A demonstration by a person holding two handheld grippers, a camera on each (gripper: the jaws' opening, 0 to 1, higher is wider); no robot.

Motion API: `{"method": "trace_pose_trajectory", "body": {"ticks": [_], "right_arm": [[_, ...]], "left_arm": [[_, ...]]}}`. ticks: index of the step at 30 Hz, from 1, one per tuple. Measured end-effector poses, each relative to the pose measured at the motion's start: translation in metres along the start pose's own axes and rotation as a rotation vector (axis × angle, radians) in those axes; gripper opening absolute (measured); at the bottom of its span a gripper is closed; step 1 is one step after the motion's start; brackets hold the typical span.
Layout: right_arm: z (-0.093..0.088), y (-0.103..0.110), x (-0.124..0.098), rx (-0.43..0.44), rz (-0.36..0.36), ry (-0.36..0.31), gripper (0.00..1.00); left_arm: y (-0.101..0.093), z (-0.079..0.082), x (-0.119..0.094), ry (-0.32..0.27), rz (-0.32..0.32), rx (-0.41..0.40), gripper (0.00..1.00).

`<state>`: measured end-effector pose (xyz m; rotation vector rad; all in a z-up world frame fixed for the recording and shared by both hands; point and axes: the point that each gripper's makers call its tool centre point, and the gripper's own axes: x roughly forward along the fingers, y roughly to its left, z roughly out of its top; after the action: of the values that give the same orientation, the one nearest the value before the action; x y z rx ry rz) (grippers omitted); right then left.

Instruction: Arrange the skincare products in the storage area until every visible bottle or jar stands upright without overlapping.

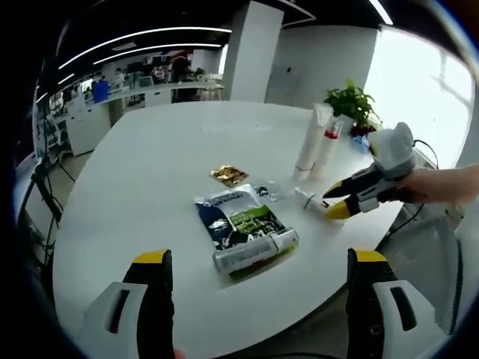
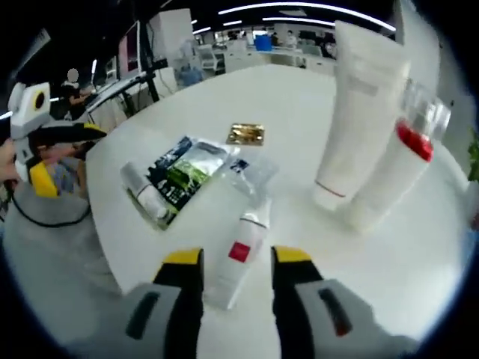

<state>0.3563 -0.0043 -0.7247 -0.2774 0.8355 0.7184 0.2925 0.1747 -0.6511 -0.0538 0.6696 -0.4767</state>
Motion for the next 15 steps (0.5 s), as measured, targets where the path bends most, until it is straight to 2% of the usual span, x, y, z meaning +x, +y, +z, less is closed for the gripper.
{"method": "trace_pose_trajectory", "body": {"ticks": [12,15], "right_arm": [[-0.004,-0.005,0.018,-0.049,-0.033,0.079,0.21],[-0.003,-0.005,0.019,-0.094,-0.034,0.077,0.20]], "left_arm": [[0.003,-0.001,0.003,0.009,0.000,-0.007,0.95],[0.004,-0.002,0.004,0.011,-0.001,-0.009,0.94]]}}
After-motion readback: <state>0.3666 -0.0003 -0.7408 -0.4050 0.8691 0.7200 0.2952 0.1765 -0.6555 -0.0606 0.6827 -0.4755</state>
